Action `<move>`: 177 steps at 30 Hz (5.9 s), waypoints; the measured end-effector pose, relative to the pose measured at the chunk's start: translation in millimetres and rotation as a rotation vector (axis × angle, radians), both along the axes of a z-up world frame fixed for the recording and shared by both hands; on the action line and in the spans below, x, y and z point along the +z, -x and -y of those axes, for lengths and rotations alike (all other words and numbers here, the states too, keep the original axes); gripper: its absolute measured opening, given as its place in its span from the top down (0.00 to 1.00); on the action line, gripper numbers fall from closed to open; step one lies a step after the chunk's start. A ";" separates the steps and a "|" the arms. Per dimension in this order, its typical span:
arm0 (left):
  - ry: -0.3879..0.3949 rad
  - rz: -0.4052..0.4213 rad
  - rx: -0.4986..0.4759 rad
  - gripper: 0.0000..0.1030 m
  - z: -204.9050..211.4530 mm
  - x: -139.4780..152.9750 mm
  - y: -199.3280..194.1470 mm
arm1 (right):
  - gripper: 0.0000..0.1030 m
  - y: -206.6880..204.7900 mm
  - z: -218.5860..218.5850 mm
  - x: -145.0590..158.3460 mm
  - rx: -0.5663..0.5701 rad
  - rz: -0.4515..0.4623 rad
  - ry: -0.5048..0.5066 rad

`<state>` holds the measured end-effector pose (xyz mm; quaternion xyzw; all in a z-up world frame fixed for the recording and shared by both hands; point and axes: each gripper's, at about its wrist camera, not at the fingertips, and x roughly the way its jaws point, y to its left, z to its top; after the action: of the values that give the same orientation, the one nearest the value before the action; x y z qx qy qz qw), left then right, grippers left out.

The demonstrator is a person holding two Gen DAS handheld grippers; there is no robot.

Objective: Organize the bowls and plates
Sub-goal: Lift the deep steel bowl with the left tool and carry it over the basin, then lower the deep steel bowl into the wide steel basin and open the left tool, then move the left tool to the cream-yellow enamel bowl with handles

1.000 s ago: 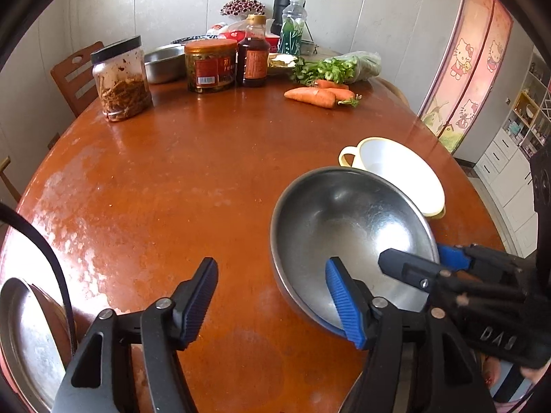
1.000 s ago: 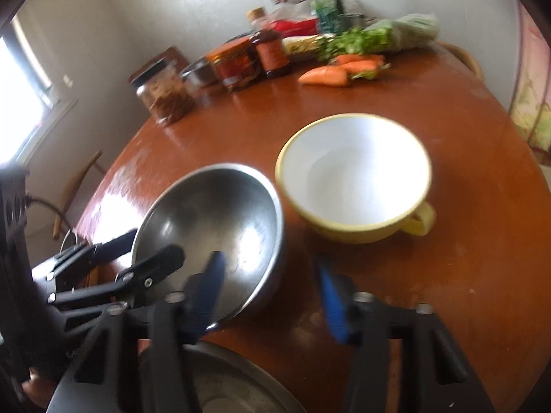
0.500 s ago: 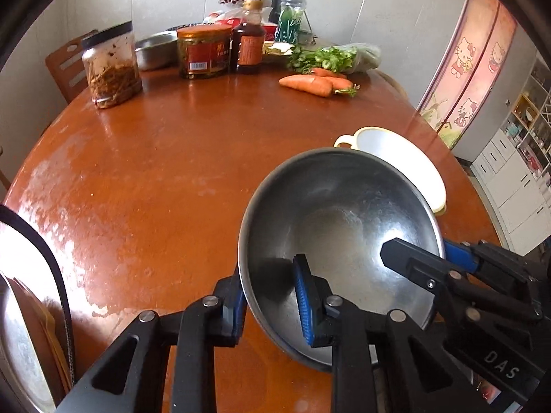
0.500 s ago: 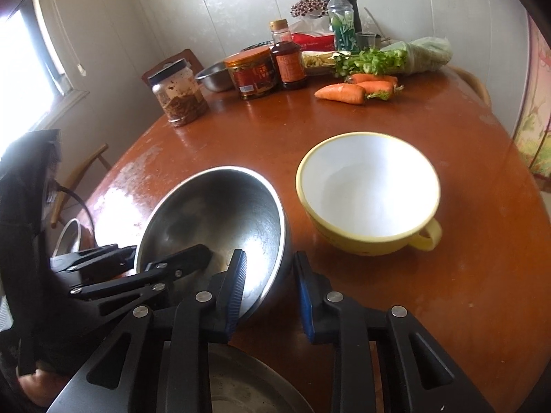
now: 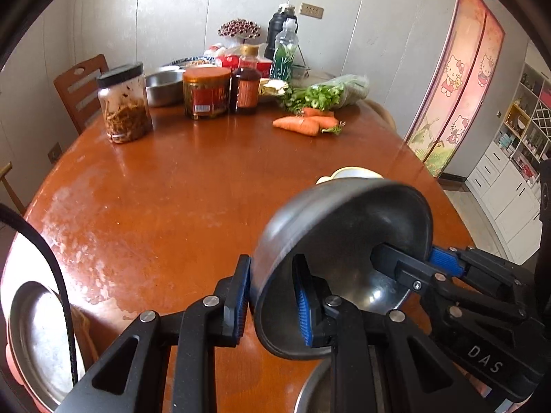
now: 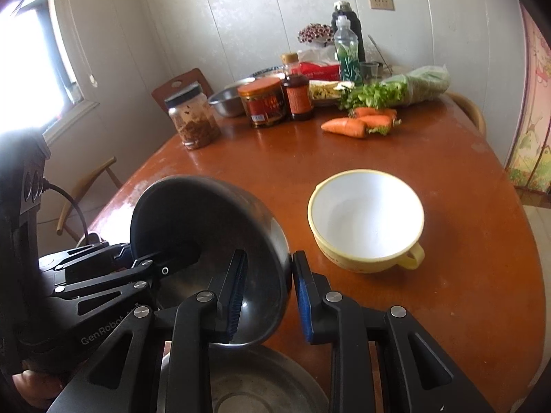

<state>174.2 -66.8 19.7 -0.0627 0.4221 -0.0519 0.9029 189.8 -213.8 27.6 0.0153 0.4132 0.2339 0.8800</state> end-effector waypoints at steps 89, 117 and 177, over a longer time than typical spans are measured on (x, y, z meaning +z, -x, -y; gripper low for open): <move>-0.113 -0.064 -0.148 0.76 39.6 -32.1 111.7 | 0.71 121.9 29.8 -25.9 -0.047 -0.068 0.070; -0.075 -0.028 -0.169 0.70 34.4 -30.6 108.2 | 0.47 127.1 34.1 -13.8 -0.072 0.022 0.046; -0.114 0.004 -0.172 0.43 63.6 14.6 -13.7 | 0.30 1.7 94.2 7.3 -0.172 0.098 0.036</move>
<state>187.9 -130.4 34.3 0.0255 0.4264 -0.1053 0.8980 188.1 -307.9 34.9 0.0236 0.3711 0.1506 0.9160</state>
